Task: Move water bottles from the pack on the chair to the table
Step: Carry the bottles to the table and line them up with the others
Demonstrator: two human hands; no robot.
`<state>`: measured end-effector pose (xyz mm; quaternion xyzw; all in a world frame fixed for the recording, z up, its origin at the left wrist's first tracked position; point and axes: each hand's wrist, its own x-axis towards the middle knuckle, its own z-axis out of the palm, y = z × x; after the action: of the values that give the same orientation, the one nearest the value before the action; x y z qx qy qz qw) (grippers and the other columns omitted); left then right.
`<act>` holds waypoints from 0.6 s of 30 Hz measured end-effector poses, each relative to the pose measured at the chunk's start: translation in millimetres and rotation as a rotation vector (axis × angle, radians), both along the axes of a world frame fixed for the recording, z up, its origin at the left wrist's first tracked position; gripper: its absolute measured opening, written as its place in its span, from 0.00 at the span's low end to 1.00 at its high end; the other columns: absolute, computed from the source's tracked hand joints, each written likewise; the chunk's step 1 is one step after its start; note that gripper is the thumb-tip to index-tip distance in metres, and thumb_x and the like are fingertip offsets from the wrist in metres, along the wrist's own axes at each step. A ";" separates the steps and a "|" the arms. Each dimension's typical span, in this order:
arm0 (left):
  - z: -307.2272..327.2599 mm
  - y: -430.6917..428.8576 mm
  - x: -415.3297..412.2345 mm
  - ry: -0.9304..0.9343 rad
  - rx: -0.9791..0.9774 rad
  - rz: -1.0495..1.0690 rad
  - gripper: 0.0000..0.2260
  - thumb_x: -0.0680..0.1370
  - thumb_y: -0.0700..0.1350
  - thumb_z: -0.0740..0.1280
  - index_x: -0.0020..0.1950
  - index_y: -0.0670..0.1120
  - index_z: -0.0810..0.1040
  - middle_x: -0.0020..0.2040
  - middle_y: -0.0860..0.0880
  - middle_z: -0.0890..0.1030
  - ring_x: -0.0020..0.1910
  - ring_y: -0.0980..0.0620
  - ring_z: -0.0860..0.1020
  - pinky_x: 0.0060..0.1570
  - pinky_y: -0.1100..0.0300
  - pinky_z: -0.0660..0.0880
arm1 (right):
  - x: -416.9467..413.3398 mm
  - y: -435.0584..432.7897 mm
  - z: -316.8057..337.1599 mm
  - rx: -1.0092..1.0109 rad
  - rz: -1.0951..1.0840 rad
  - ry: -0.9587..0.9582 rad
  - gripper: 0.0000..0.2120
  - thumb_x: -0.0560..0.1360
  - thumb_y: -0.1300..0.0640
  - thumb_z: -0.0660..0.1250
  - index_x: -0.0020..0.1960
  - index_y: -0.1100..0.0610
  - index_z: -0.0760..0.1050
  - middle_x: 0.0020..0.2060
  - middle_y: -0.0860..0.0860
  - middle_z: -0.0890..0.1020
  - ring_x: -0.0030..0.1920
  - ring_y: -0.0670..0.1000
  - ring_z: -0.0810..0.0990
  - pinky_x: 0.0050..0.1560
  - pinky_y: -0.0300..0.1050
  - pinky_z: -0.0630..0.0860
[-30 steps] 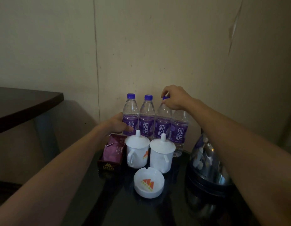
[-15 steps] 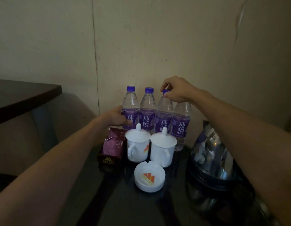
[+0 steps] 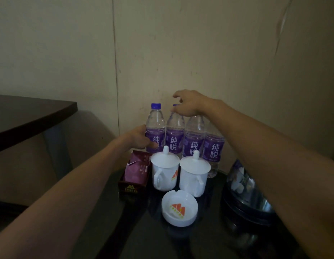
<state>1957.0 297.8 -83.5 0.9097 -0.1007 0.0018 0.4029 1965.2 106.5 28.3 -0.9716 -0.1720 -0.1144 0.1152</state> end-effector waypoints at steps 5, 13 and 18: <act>-4.1 0.1 2.8 -0.043 0.010 0.031 0.19 0.74 0.33 0.74 0.65 0.40 0.79 0.60 0.41 0.82 0.60 0.43 0.78 0.62 0.52 0.73 | 6.2 8.1 -16.9 -0.003 -0.009 -0.047 0.19 0.80 0.52 0.70 0.68 0.57 0.76 0.66 0.59 0.78 0.61 0.59 0.78 0.63 0.54 0.77; -2.6 1.5 4.7 -0.033 0.028 -0.026 0.15 0.75 0.34 0.72 0.60 0.45 0.78 0.55 0.47 0.80 0.55 0.48 0.77 0.60 0.52 0.73 | -2.2 13.3 -13.8 0.033 0.029 -0.090 0.14 0.79 0.56 0.72 0.63 0.60 0.82 0.61 0.60 0.81 0.58 0.59 0.80 0.60 0.51 0.79; -2.1 5.8 2.3 -0.022 0.066 -0.046 0.23 0.73 0.36 0.76 0.65 0.45 0.75 0.61 0.45 0.80 0.62 0.44 0.77 0.63 0.50 0.74 | -4.7 10.8 -12.6 0.044 0.053 -0.089 0.13 0.79 0.58 0.70 0.61 0.61 0.83 0.59 0.60 0.83 0.57 0.58 0.81 0.59 0.50 0.79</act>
<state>1959.2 303.6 -85.6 0.9198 -0.1262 -0.0006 0.3715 1960.5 117.3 15.7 -0.9579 -0.2002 -0.1580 0.1319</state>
